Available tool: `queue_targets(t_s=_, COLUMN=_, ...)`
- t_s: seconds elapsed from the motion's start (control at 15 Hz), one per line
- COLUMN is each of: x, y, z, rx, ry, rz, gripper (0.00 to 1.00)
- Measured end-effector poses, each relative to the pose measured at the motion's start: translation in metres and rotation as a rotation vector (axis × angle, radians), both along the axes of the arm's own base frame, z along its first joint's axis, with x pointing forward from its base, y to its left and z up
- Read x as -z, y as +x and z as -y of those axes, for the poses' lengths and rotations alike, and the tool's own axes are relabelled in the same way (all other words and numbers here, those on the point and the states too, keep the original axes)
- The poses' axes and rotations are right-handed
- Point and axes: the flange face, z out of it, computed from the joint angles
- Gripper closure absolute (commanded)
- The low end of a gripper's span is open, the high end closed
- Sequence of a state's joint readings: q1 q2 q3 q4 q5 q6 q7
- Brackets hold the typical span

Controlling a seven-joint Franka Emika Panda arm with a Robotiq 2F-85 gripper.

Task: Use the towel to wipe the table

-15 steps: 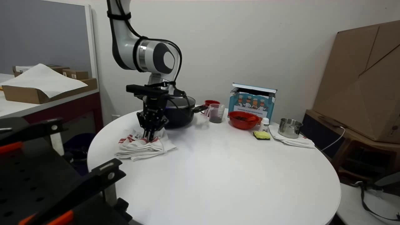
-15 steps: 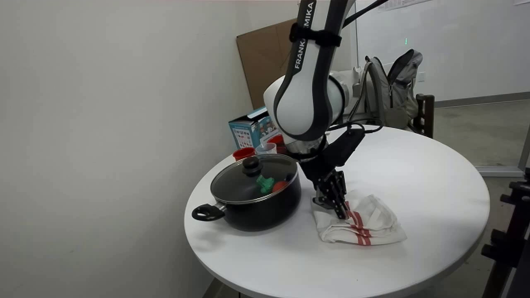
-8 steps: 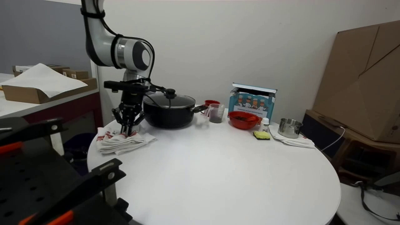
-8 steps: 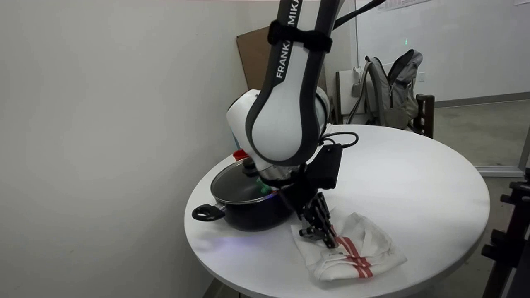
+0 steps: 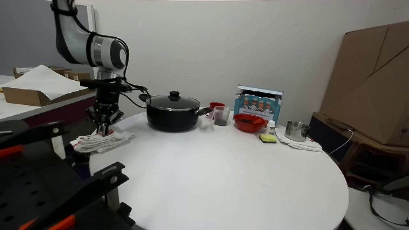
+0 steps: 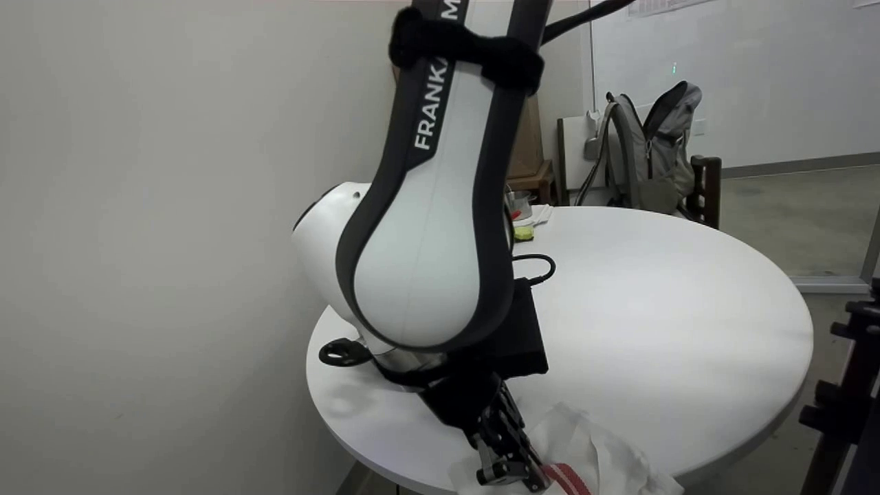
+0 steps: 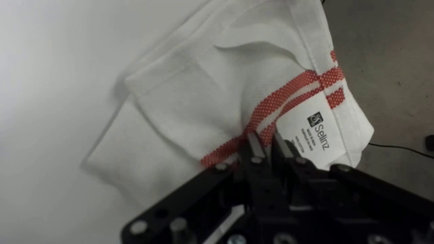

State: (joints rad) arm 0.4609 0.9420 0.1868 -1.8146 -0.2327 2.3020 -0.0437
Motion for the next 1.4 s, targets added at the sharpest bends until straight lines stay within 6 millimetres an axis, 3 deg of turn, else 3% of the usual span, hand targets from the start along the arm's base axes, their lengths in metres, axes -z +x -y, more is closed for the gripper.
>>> queue_targets(t_s=0.13, x=0.0, y=0.009, z=0.01, rx=0.019, ry=-0.006, rz=0.007, gripper=0.96)
queue_targets(t_s=0.27, x=-0.001, y=0.027, z=0.032, rx=0.06, ry=-0.018, rz=0.02, gripper=0.96)
queue_targets(t_s=0.53, x=-0.001, y=0.068, z=0.104, rx=0.185, ry=-0.055, rz=0.048, gripper=0.96)
queue_targets(t_s=0.73, x=-0.001, y=0.087, z=0.153, rx=0.267, ry=-0.084, rz=0.061, gripper=0.96)
queue_targets(t_s=1.13, x=-0.002, y=0.098, z=0.241, rx=0.447, ry=-0.139, rz=0.101, gripper=0.96)
queue_targets(t_s=1.4, x=-0.006, y=0.088, z=0.331, rx=0.646, ry=-0.139, rz=0.154, gripper=0.96)
